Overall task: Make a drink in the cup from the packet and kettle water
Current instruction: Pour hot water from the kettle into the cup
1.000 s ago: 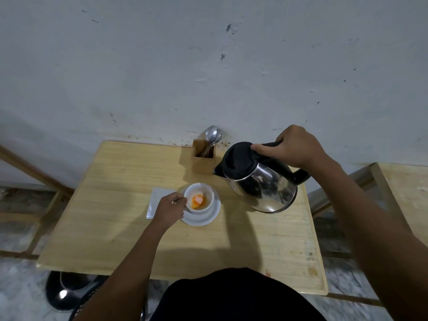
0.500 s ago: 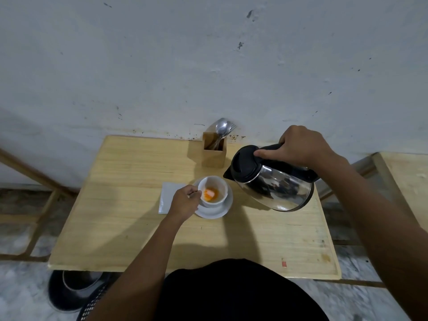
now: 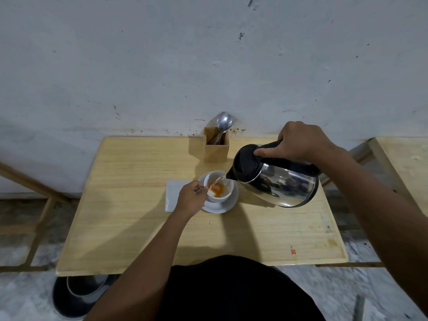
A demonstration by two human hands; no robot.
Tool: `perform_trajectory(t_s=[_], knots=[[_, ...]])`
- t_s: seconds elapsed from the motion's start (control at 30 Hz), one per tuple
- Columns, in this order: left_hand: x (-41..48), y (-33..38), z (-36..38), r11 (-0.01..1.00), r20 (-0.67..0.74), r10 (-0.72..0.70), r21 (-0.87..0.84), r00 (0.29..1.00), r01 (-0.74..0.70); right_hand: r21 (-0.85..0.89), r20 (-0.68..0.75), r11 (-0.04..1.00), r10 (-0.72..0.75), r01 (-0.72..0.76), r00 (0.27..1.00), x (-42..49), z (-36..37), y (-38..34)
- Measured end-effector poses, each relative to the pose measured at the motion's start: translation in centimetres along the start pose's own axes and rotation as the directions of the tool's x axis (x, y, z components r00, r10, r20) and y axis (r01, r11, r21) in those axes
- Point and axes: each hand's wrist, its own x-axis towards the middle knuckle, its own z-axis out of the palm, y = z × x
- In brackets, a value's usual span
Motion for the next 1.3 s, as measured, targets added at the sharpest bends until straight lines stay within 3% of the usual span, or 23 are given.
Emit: perform_trajectory(t_s=[1.3], knots=[[0.3,0.3,-0.4,0.999,0.035,0.012,0.038,0.999,-0.013,-0.047,0.013,0.998,0.045,-0.045,0.999,-1.8,-1.2,0.7]])
